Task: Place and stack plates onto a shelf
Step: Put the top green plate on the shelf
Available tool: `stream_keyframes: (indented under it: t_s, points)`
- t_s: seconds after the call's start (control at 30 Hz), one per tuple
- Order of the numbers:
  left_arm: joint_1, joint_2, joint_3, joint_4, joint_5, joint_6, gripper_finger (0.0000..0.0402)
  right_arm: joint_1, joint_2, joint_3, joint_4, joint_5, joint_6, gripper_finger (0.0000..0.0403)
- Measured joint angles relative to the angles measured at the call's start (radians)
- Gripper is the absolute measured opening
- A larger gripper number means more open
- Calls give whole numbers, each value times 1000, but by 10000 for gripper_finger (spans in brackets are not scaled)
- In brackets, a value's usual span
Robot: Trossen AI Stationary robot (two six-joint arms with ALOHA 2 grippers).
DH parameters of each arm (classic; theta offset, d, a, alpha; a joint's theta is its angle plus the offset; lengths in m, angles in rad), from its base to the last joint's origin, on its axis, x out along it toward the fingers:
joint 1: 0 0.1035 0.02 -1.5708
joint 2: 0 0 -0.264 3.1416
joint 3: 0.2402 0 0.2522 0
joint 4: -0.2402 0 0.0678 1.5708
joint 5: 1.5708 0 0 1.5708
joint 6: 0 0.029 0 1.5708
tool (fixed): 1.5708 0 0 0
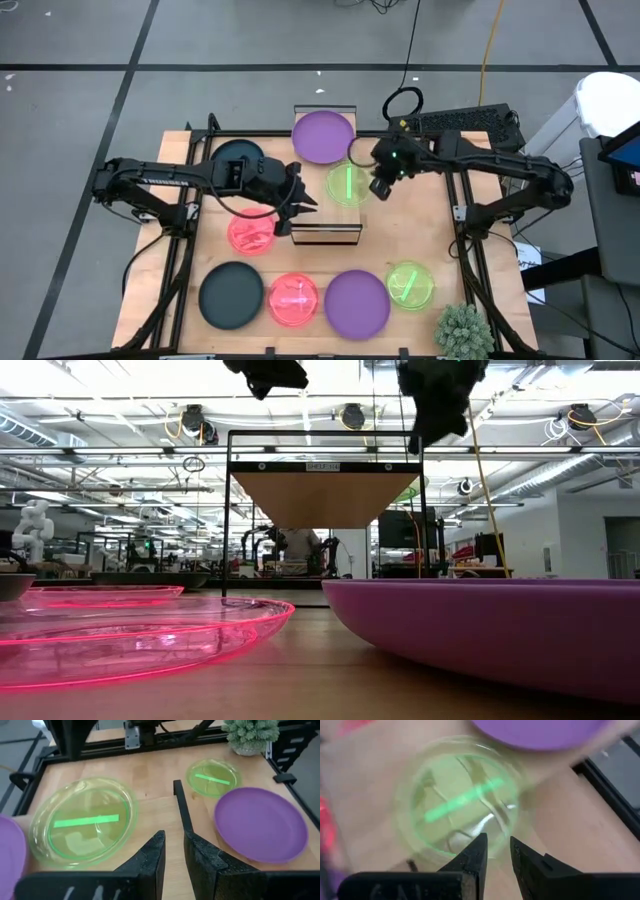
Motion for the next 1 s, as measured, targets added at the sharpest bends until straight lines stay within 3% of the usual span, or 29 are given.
stream_keyframes:
  t_s: [0.1, 0.2, 0.4, 0.73, 1.0]
  points:
    - [-8, 0, 0, -1, -4, -40, 76, -79, -10, -33, -8, -95, 43, 70]
    - [-23, 0, 0, -1, -23, -73, 76, -154, -34, -91, 13, -267, 109, 71]
    - [-55, 0, 0, -5, -60, -102, 76, -232, -70, -250, 171, -470, 295, 71]
    - [-72, 0, 0, -5, -76, -108, 76, -221, -72, -374, 435, -519, 468, 68]
    - [-71, 0, 0, -5, -77, -107, 76, -221, -72, -374, 443, -470, 516, 6]
